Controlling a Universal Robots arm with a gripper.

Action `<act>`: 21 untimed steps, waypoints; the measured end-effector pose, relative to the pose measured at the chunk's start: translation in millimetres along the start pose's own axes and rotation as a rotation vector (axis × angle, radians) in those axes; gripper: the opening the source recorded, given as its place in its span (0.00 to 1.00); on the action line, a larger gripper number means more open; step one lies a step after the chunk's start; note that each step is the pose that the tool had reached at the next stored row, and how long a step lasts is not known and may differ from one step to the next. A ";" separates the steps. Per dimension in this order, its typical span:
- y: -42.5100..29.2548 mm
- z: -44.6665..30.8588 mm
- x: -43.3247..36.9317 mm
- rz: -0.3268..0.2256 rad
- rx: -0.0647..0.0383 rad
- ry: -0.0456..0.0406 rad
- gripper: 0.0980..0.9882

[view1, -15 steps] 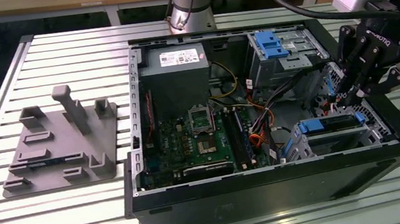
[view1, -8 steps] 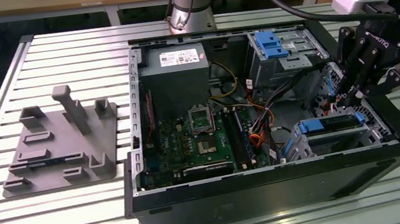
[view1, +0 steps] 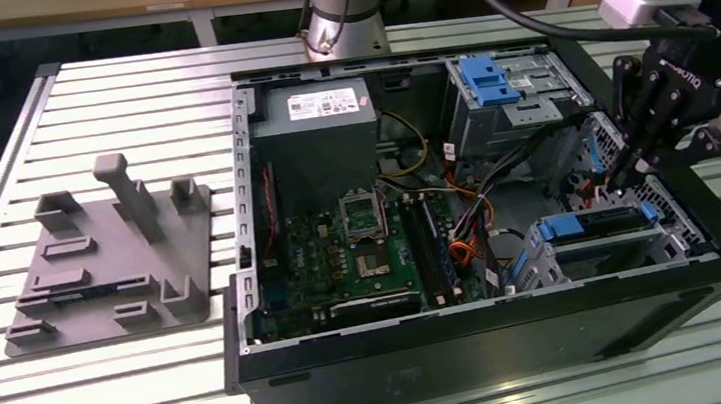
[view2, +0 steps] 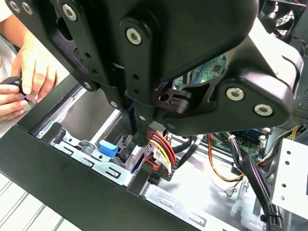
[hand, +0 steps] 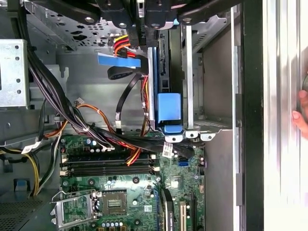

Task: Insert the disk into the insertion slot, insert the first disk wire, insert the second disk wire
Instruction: 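Insert the first disk wire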

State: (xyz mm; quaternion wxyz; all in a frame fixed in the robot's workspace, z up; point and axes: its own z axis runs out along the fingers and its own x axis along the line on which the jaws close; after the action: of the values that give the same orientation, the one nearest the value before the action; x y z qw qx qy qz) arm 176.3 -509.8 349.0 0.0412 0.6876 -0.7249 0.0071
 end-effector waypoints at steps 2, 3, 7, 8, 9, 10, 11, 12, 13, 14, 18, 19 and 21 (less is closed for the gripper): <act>-0.2 0.4 0.0 0.003 -0.001 0.0000 0.07; -0.2 0.5 0.0 0.003 -0.001 0.0000 0.07; 1.5 0.7 0.0 -0.001 0.002 -0.0004 0.07; 1.9 0.7 0.1 -0.004 0.006 -0.0004 0.07; 2.1 0.8 0.1 -0.008 0.011 -0.0006 0.07; 2.3 0.7 0.1 -0.011 0.017 -0.0005 0.07; 2.8 0.7 0.1 -0.013 0.022 -0.0006 0.07; 4.5 0.8 0.2 -0.014 0.025 -0.0009 0.07; 6.4 0.9 0.3 -0.015 0.026 -0.0009 0.07; 8.1 1.0 0.4 -0.015 0.027 -0.0008 0.07; 10.4 1.4 4.7 -0.015 0.029 -0.0119 0.07; 10.3 1.4 5.8 -0.015 0.030 -0.0173 0.07; 10.3 1.6 7.1 -0.017 0.033 -0.0263 0.07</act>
State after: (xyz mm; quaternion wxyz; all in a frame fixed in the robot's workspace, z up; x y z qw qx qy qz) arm 165.6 -516.4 348.4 0.0204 0.6944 -0.7192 0.0095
